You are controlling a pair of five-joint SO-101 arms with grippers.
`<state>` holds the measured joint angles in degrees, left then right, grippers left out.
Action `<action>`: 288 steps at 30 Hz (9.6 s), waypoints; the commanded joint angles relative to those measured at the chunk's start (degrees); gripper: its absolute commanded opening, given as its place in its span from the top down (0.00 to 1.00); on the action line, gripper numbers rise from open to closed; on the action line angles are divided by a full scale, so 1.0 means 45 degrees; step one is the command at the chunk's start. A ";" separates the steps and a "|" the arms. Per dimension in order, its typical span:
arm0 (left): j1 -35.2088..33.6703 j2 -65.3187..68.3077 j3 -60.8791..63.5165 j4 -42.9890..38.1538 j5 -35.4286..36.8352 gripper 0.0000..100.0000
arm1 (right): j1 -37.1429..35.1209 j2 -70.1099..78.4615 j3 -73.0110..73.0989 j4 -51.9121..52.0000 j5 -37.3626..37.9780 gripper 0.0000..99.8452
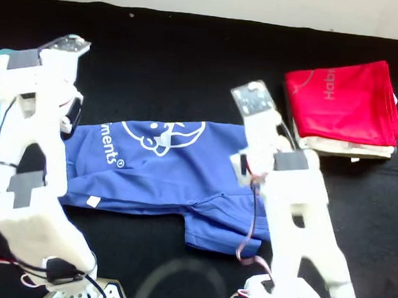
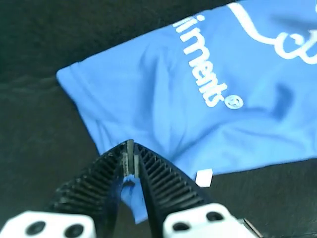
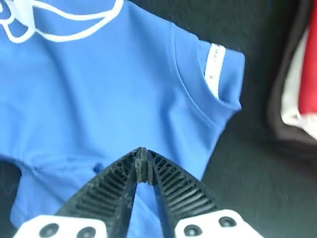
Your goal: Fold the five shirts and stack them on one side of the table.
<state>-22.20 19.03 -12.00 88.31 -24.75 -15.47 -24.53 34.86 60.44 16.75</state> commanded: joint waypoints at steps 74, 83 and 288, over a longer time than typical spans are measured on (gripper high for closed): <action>-0.0713 0.9387 -1.2005 0.2794 0.1797 0.99 | 0.0147 1.3333 -1.6322 0.4933 -0.1407 0.99; -0.0635 0.9250 -1.2747 0.2442 0.1954 0.99 | 0.0127 1.3353 -1.6361 0.4894 -0.1387 0.99; -0.2979 -0.1475 0.8000 -0.7267 0.0703 0.99 | 0.1807 0.8098 -0.4347 -0.2022 0.0215 0.99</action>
<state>-34.95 12.26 23.96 56.04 -20.97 -8.00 7.56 21.05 51.74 17.63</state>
